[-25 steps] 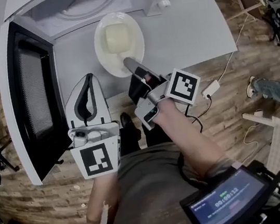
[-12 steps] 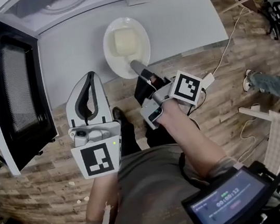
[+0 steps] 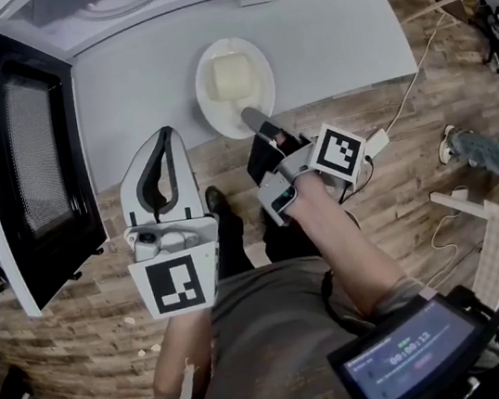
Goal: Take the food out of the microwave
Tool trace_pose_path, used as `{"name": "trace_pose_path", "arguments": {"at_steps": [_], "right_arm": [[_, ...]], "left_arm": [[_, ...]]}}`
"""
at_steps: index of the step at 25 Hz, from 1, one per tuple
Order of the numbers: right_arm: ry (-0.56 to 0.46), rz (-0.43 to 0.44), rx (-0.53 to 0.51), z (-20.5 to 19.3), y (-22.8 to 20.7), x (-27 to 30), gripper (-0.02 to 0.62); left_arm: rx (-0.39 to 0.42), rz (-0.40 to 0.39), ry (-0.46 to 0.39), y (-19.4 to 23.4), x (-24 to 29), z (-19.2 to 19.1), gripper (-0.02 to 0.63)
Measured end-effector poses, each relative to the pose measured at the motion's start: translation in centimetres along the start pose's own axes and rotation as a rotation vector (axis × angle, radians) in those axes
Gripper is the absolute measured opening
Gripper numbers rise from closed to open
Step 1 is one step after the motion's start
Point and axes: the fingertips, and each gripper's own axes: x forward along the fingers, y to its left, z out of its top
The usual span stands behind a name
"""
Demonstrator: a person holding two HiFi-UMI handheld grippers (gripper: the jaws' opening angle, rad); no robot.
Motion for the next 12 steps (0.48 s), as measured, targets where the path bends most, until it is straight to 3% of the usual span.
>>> {"name": "trace_pose_path", "arguments": {"at_steps": [12], "right_arm": [[-0.003, -0.045, 0.026, 1.3, -0.4, 1.3, 0.055]], "left_arm": [[-0.026, -0.012, 0.019, 0.9, 1.8, -0.6, 0.008]]}}
